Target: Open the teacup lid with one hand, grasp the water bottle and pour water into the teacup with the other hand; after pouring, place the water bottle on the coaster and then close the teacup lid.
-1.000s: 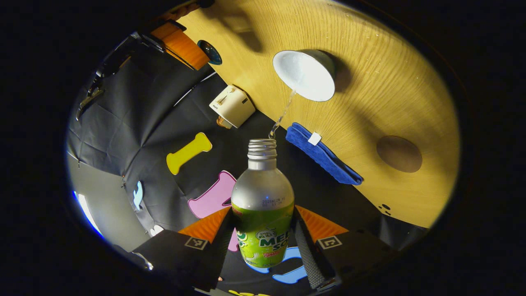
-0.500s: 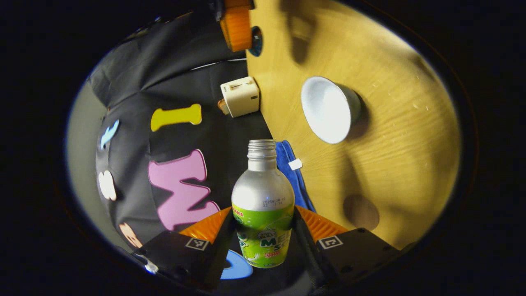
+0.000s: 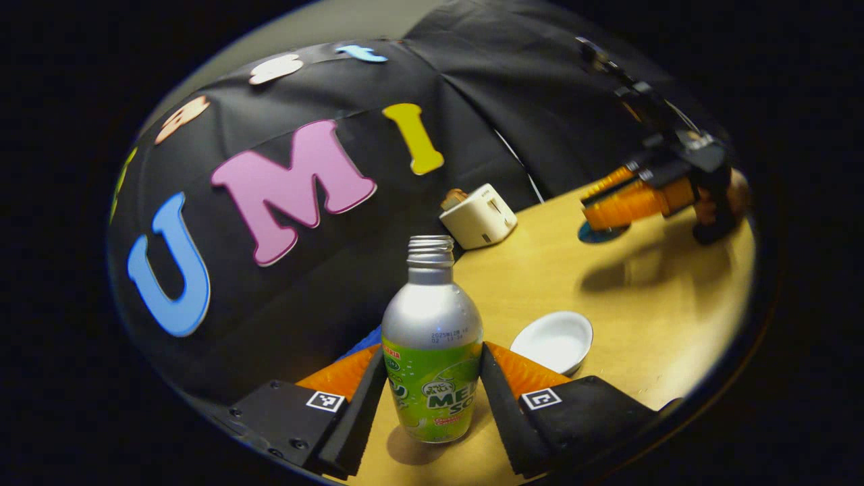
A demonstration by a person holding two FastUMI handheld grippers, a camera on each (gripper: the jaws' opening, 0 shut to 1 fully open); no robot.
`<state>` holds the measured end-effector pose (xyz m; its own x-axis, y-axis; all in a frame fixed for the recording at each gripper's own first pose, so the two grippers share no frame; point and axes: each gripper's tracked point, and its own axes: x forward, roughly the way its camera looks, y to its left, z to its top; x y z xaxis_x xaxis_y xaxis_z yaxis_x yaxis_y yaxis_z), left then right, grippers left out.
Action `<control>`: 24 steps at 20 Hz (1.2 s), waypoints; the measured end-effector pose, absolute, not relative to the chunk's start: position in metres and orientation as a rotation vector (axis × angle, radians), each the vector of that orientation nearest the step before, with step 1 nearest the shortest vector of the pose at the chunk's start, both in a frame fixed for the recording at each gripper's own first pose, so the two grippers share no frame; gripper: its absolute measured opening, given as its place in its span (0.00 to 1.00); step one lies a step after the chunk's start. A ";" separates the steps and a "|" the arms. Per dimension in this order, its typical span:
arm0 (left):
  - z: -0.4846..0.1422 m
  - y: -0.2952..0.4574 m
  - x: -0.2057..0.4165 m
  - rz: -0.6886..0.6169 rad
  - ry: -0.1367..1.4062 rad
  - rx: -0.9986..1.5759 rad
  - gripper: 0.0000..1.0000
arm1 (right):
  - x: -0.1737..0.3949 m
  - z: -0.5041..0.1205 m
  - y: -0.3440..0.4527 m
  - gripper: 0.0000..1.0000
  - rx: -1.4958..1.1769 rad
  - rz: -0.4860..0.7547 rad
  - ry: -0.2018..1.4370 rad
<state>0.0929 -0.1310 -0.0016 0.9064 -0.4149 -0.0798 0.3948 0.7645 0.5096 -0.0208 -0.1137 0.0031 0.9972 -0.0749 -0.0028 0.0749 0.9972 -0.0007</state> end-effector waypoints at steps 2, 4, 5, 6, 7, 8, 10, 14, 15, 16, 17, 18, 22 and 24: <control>0.021 -0.117 0.100 -0.400 -0.070 0.402 0.80 | -0.021 0.003 -0.114 0.31 -0.001 -0.075 0.003; 0.034 -0.095 0.106 -0.353 -0.090 0.307 0.80 | -0.021 0.003 -0.114 0.31 -0.001 -0.075 0.003; 0.035 -0.085 0.107 -0.317 -0.093 0.263 0.80 | -0.021 0.003 -0.114 0.31 -0.001 -0.075 0.002; 0.035 -0.075 0.106 -0.285 -0.095 0.222 0.80 | -0.021 0.003 -0.114 0.31 -0.001 -0.075 0.003; 0.036 -0.069 0.102 -0.254 -0.097 0.183 0.80 | -0.021 0.003 -0.114 0.31 -0.001 -0.075 0.002; 0.037 -0.063 0.096 -0.238 -0.093 0.147 0.80 | -0.021 0.003 -0.114 0.31 -0.001 -0.075 0.002; 0.022 -0.051 0.106 -0.207 -0.075 0.093 0.80 | -0.020 0.003 -0.114 0.36 -0.001 -0.075 0.002; -0.002 -0.032 0.119 -0.160 -0.030 0.059 0.80 | -0.021 0.003 -0.114 0.31 -0.001 -0.075 0.002; -0.005 -0.028 0.121 -0.153 -0.025 0.049 0.80 | -0.021 0.003 -0.114 0.31 -0.001 -0.076 0.003; -0.010 -0.024 0.124 -0.145 -0.019 0.044 0.80 | -0.021 0.003 -0.114 0.31 -0.002 -0.079 0.003; -0.013 -0.022 0.125 -0.135 -0.013 0.040 0.80 | -0.021 0.004 -0.114 0.31 -0.001 -0.079 0.002; -0.016 -0.021 0.127 -0.131 -0.008 0.034 0.80 | -0.021 0.003 -0.114 0.31 -0.001 -0.079 0.002; -0.021 -0.023 0.128 -0.137 0.000 0.006 0.83 | -0.021 0.003 -0.114 0.31 -0.001 -0.079 0.003; -0.022 -0.021 0.127 -0.132 0.007 0.014 0.83 | -0.020 0.003 -0.114 0.31 -0.001 -0.079 0.003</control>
